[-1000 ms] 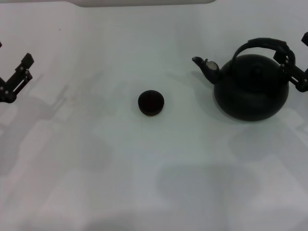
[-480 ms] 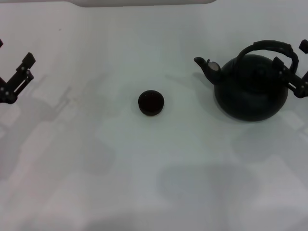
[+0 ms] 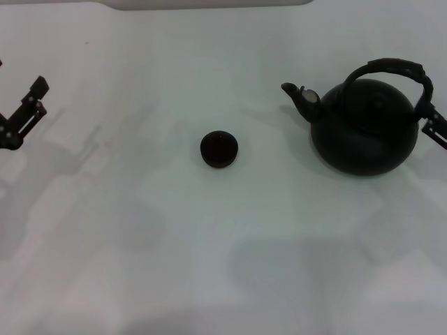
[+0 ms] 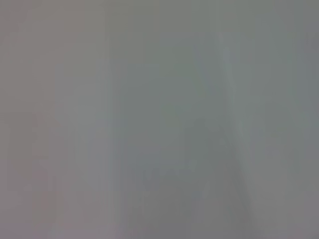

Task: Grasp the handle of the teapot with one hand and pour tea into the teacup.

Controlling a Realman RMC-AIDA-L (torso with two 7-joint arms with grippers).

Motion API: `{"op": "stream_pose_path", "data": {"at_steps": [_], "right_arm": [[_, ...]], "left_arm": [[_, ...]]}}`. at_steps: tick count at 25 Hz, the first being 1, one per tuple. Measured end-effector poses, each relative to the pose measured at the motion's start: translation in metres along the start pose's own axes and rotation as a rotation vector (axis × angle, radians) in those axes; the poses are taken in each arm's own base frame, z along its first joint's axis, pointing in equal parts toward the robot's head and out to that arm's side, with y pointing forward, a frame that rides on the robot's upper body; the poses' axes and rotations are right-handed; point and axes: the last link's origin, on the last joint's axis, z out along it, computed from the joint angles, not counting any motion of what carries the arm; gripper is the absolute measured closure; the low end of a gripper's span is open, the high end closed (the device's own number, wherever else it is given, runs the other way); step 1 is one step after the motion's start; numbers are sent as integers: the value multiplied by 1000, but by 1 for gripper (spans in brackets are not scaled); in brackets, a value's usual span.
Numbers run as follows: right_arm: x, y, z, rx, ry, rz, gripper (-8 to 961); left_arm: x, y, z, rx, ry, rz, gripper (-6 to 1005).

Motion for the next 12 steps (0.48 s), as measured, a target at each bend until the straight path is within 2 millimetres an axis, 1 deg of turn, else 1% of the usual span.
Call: {"op": "stream_pose_path", "data": {"at_steps": [1, 2, 3, 6, 9, 12], "right_arm": [[-2, 3, -6, -25, -12, -3, 141], [-2, 3, -6, -25, -12, -3, 141], [-2, 6, -13, -42, -17, -2, 141], [-1, 3, -19, -28, -15, 2, 141], [-1, -10, -26, 54, -17, 13, 141], [-5, -28, -26, 144, -39, 41, 141]], "left_arm": [[0, 0, 0, 1, 0, 1, 254], [0, -1, 0, 5, 0, 4, 254], [0, -1, -1, 7, 0, 6, 254], [0, -3, -1, 14, 0, 9, 255], [0, -3, 0, 13, 1, 6, 255], [0, -3, 0, 13, 1, -19, 255]]}}
